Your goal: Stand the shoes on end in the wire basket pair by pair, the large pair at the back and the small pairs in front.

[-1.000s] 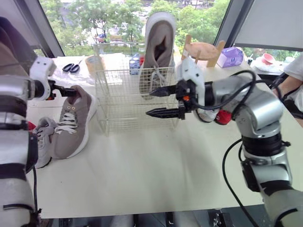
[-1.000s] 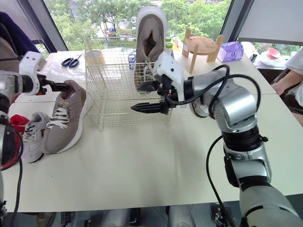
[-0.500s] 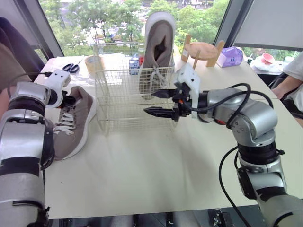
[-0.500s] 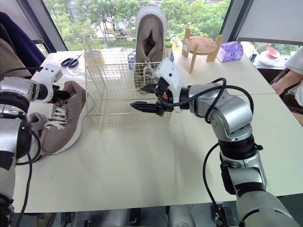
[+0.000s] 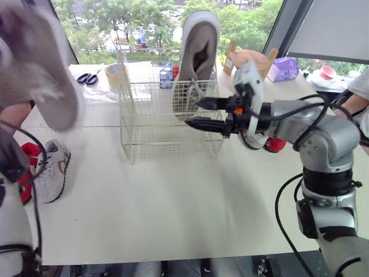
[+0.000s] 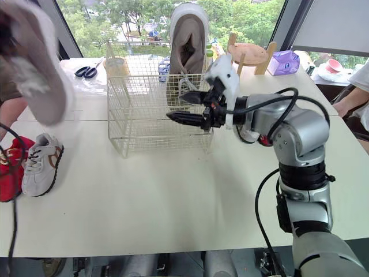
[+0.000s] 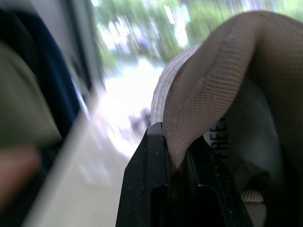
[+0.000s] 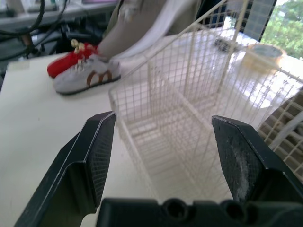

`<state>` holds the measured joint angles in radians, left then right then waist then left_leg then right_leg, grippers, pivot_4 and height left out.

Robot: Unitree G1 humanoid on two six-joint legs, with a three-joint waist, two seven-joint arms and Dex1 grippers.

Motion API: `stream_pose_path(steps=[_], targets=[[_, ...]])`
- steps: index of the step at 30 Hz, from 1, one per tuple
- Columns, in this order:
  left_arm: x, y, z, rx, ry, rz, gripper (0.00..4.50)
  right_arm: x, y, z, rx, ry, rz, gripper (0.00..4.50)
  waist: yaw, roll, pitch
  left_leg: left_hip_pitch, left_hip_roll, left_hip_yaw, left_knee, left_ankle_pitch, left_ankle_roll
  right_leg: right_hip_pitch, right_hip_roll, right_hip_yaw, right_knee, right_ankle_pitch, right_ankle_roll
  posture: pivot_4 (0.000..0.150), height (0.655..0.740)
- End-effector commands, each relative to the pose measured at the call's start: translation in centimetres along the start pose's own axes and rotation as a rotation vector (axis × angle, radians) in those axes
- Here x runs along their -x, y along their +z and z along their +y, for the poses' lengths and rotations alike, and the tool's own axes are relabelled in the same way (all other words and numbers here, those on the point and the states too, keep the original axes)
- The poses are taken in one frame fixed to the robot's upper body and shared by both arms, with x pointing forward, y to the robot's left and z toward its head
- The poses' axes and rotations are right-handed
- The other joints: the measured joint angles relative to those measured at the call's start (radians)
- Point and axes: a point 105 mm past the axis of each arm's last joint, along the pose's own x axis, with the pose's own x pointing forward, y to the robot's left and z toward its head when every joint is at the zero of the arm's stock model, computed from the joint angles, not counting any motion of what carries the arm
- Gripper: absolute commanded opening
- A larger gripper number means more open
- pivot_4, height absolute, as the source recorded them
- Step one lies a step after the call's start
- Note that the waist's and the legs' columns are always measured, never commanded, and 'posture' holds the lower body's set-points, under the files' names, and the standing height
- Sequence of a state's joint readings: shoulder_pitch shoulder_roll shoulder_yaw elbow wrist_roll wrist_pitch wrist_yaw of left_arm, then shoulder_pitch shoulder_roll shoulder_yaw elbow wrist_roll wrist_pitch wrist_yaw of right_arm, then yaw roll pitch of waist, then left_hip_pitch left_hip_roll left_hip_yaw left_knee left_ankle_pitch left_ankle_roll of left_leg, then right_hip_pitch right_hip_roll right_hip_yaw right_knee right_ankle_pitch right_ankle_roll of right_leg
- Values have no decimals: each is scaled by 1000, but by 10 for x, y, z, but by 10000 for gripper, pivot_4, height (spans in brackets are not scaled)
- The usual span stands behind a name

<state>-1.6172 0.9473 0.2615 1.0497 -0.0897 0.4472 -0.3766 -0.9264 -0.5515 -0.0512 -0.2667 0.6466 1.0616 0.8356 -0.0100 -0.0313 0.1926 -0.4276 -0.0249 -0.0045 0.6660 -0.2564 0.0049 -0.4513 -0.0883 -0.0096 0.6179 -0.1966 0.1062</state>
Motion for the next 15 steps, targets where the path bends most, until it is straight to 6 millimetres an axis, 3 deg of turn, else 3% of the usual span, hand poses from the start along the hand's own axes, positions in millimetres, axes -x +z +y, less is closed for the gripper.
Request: stream_pose_path(steps=[1,3,8,12,15], targets=[[22,95,-33,64,-74,-442,585,11,26,1,54,33,-86,34793,7,0,0,1,0,0,0,0,1,1,0,0,-1,0,0,1500,7400],[33,111,-56,88,-126,-591,585,15,31,-1,65,24,-110,34793,19,0,0,2,0,0,0,-1,1,3,-1,0,-3,0,0,1500,7400],[51,116,-101,144,-185,-811,585,24,39,-8,74,-25,-151,34793,22,1,-1,4,-1,1,2,0,0,5,-1,1,-2,1,1,1500,7400],[42,81,-165,193,-294,-798,585,33,42,-13,93,-86,-159,34793,22,1,-1,4,-1,1,2,0,0,5,0,1,-1,1,1,1500,7400],[38,63,-187,213,-313,-783,585,36,40,-14,96,-117,-156,34793,22,1,-1,3,-1,2,2,0,0,5,0,1,-1,1,1,1500,7400]])
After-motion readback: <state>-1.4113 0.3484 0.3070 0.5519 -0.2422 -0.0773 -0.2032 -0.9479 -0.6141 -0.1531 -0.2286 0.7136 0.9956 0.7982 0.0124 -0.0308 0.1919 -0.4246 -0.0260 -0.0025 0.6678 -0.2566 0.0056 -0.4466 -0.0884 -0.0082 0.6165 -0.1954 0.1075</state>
